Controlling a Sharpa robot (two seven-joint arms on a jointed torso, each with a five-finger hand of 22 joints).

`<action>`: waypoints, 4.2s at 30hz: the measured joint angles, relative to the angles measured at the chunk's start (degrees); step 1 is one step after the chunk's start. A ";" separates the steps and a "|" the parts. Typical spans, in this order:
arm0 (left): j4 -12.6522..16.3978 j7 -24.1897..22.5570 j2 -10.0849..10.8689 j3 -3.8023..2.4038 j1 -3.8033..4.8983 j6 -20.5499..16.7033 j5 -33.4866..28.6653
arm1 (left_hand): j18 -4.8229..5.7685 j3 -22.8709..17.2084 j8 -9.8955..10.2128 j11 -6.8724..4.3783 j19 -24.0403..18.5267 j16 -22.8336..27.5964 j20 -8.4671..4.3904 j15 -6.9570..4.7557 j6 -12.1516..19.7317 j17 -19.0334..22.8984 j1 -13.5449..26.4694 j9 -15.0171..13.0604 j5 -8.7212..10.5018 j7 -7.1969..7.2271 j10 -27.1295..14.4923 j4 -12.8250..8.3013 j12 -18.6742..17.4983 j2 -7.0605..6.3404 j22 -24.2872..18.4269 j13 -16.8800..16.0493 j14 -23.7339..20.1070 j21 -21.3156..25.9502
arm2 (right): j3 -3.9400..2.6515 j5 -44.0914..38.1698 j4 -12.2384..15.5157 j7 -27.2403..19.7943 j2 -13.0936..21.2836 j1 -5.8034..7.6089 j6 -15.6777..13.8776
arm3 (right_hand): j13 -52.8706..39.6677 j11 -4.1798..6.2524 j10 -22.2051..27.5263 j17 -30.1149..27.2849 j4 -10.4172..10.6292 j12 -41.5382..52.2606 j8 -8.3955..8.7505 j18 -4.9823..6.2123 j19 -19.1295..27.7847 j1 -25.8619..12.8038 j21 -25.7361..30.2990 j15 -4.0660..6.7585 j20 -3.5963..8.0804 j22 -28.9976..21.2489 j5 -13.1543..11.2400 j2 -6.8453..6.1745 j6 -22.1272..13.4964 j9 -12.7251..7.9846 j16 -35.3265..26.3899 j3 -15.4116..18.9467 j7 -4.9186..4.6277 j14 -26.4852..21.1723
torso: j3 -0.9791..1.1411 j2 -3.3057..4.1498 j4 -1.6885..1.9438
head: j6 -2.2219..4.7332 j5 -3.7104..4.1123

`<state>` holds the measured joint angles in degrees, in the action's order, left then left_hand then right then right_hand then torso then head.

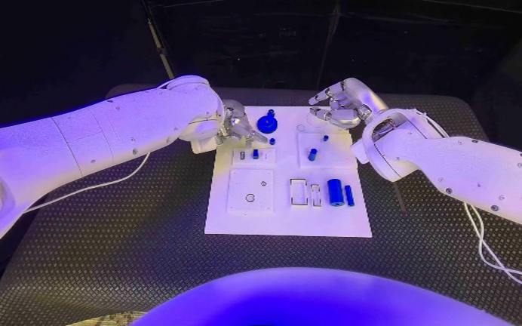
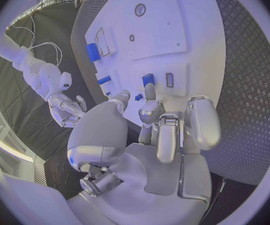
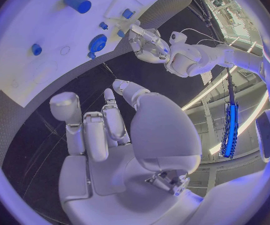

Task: Assemble the parts on the task board

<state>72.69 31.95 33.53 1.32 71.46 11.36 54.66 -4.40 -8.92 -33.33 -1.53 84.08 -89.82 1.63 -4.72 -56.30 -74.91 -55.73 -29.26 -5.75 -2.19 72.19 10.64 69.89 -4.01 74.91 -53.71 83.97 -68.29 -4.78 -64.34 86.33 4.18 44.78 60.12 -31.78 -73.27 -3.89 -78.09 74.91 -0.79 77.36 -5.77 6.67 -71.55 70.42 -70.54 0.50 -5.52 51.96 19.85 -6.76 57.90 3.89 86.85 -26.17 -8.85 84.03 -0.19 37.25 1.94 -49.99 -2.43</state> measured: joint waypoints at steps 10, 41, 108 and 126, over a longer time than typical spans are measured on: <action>-3.30 -0.19 1.74 -3.05 3.07 4.00 1.05 | 0.00 4.36 6.19 2.57 -0.82 0.67 1.07 1.72 5.46 0.00 -3.69 3.21 0.00 -3.36 -7.01 0.61 -6.77 1.95 0.00 9.79 0.02 7.90 | 0.01 0.06 -0.32 -0.01 -0.05 0.00 0.00 | 0.00 0.00 0.00 0.00 0.00 0.00 0.00 0.00 0.00 0.00 0.00 0.00 0.00 0.00 0.00 0.00 0.00 0.00 0.00 0.00 0.00 0.00 | 0.07 -0.10 0.07 | 0.00 -0.42; -21.81 -1.10 -9.50 -2.42 2.49 9.51 9.76 | 0.00 9.14 8.24 2.55 -0.39 0.18 1.84 2.07 3.97 0.00 -5.16 5.72 -0.01 -3.34 -5.95 3.81 -5.53 3.42 0.00 8.75 0.20 5.83 | 0.00 0.23 -0.71 -0.03 -0.80 -0.01 0.35 | -0.02 0.00 0.00 -0.01 0.00 0.00 0.00 0.00 0.00 0.00 0.00 0.00 0.00 0.01 0.00 0.00 0.00 0.01 0.00 0.00 0.00 0.00 | 0.07 0.02 -0.08 | 0.00 -0.95; -25.07 -1.41 -12.32 -2.38 0.19 11.59 10.26 | 0.00 10.44 7.57 2.34 -0.40 0.18 1.83 2.06 2.80 0.00 -14.04 6.77 -0.01 -2.86 -5.74 0.53 -5.53 7.90 0.00 8.92 0.20 5.34 | 0.00 0.30 -0.80 -0.14 -1.24 0.00 0.60 | -0.15 0.00 0.00 0.01 -0.01 0.00 0.00 0.00 0.00 0.00 0.00 0.00 0.00 0.01 0.00 0.00 0.00 0.02 0.01 -0.01 0.00 0.00 | 0.08 -0.06 -0.02 | 0.00 -0.97; -25.21 -1.43 -12.31 -2.40 0.19 10.69 9.54 | 0.00 4.11 7.81 2.15 -0.20 0.18 1.64 1.85 2.89 0.00 -20.95 7.55 -0.24 -2.86 -5.53 -5.27 -6.09 11.65 0.00 9.51 -0.01 5.16 | -0.01 0.35 -0.89 -0.17 -1.30 0.00 0.66 | -0.16 0.00 0.00 0.00 -0.02 0.00 0.00 0.00 0.00 0.00 0.00 0.00 0.00 0.02 0.00 0.00 0.00 0.02 0.01 -0.02 0.00 0.00 | 0.08 -0.05 -0.01 | 0.00 -0.95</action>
<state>47.48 30.52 21.22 -1.09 71.65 22.04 64.19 -4.40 -4.81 -25.52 0.62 83.88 -89.64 3.27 -2.87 -53.41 -74.91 -76.68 -21.71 -5.99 -5.05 66.66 5.37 63.80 7.63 74.91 -44.19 83.95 -63.14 -4.78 -63.99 85.44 4.01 43.48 60.12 -31.11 -73.43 -3.89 -78.10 74.92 -0.81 77.36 -5.77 6.67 -71.55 70.42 -70.54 0.50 -5.52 51.97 19.85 -6.76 57.90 3.91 86.85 -26.19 -8.85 84.03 -0.11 37.20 1.94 -49.99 -3.38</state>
